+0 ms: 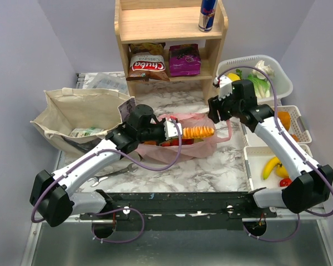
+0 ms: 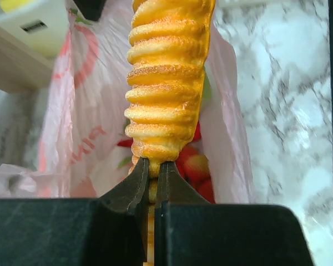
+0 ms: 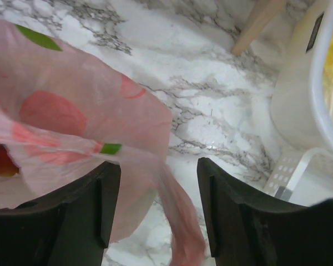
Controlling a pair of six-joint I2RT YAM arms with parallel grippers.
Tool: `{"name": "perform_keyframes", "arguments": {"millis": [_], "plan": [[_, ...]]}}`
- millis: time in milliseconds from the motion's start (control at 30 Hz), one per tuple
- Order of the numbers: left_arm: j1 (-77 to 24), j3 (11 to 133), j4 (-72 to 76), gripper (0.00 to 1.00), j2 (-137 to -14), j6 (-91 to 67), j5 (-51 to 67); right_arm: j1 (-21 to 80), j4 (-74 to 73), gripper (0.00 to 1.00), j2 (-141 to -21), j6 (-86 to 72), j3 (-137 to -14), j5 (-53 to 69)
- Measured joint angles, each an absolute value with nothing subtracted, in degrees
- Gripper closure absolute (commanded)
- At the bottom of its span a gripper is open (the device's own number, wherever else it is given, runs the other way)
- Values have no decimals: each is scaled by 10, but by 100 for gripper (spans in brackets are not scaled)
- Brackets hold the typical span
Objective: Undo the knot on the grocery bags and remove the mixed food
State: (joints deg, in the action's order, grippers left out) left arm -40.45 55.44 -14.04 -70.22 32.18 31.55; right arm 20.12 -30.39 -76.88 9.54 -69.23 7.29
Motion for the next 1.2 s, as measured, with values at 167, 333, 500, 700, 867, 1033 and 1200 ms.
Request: {"name": "perform_keyframes", "arguments": {"millis": [167, 333, 500, 700, 867, 1033, 1200], "plan": [[-423, 538, -37, 100, -693, 302, 310, 200, -375, 7, -782, 69, -828, 155], [-441, 525, 11, 100, -696, 336, 302, 199, -409, 0, -775, 83, -963, 253], [-453, 492, 39, 100, -696, 406, 282, 211, -511, 0, -753, 131, -961, 333], [-492, 488, 45, 100, -696, 468, 244, 262, -598, 0, -802, 165, -960, 345], [-523, 518, 51, 100, -696, 493, 212, 302, -627, 1, -814, 176, -926, 312], [-534, 519, 57, 100, -692, 508, 195, 313, -634, 26, -814, 181, -914, 272], [-534, 536, 36, 87, -692, 504, 182, 314, -643, 75, -813, 192, -914, 262]]}}
